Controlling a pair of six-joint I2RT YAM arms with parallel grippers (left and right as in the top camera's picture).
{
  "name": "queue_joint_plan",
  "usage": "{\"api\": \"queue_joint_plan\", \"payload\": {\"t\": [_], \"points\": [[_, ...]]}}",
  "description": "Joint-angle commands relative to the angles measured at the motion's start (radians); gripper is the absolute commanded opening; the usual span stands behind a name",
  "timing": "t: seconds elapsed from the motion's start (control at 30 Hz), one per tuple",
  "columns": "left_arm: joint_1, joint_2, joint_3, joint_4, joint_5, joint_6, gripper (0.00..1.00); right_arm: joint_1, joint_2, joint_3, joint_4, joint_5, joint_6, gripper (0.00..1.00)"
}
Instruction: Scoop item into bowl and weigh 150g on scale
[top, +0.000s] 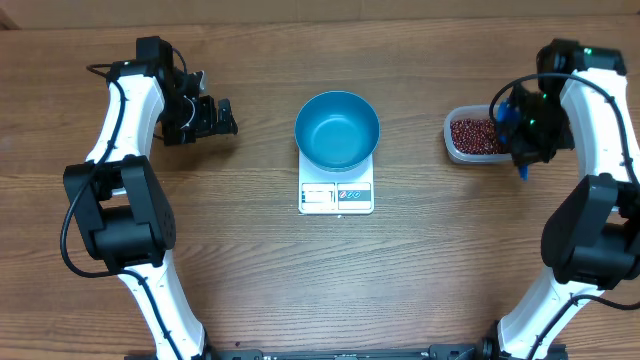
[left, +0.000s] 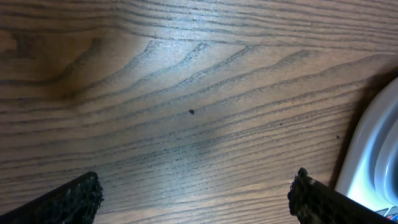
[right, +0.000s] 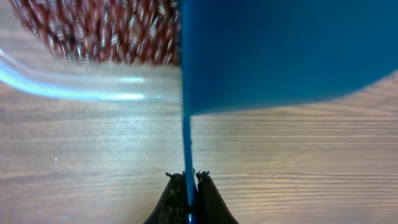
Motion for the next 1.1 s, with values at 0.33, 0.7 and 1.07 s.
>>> {"api": "queue_joint_plan", "payload": {"t": [0.33, 0.7, 1.07], "points": [[-0.007, 0.008, 0.008, 0.001, -0.003, 0.016, 1.00, 0.084, -0.002, 0.058, -0.062, 0.129, -0.026, 0.04], [-0.006, 0.008, 0.008, 0.001, -0.003, 0.016, 1.00, 0.084, -0.002, -0.048, 0.016, 0.129, -0.026, 0.28], [-0.007, 0.008, 0.008, 0.001, -0.003, 0.016, 1.00, 0.070, -0.005, 0.098, -0.004, 0.123, 0.089, 0.83]]}}
